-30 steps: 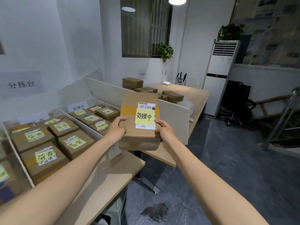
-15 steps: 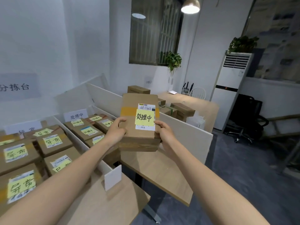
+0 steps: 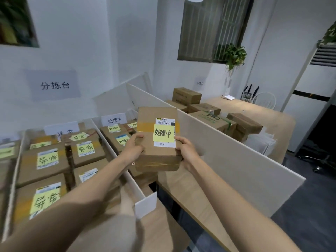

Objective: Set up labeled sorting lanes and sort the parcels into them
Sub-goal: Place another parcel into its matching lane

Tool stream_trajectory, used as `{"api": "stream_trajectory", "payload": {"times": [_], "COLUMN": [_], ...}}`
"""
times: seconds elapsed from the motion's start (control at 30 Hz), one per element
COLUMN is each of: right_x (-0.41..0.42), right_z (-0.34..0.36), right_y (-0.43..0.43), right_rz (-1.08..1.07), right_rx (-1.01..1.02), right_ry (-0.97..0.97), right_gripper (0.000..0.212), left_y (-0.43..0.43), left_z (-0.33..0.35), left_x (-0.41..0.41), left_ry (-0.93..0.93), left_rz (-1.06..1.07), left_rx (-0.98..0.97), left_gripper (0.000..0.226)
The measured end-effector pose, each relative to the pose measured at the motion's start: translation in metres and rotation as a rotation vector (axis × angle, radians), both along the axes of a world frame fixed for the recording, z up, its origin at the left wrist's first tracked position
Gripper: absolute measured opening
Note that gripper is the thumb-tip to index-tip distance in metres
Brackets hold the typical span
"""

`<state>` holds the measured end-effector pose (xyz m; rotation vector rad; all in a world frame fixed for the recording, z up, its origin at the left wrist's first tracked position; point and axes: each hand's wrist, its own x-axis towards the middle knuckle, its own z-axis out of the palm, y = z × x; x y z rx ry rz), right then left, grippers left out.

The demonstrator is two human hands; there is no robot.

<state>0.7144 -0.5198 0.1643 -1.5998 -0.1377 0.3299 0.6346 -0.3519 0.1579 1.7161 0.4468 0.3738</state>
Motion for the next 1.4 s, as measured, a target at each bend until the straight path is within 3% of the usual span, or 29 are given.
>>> {"api": "stream_trajectory", "payload": {"times": [0.67, 1.07, 1.4], "right_x": [0.177, 0.244, 0.285], "right_z": [-0.055, -0.077, -0.090], "right_y": [0.026, 0.019, 0.032], "right_rz": [0.203, 0.274, 0.283], "right_rx": [-0.021, -0.114, -0.057], "right_ry": [0.189, 0.234, 0.247], "right_gripper": [0.033, 0.035, 0.032], "left_y": [-0.010, -0.020, -0.017], "left_z": [-0.052, -0.076, -0.090], "left_x": [0.135, 0.191, 0.225], "left_ry": [0.160, 0.188, 0.207], "left_rz": [0.239, 0.257, 0.281], "left_rx": [-0.010, -0.006, 0.050], "left_gripper": [0.040, 0.049, 0.043]}}
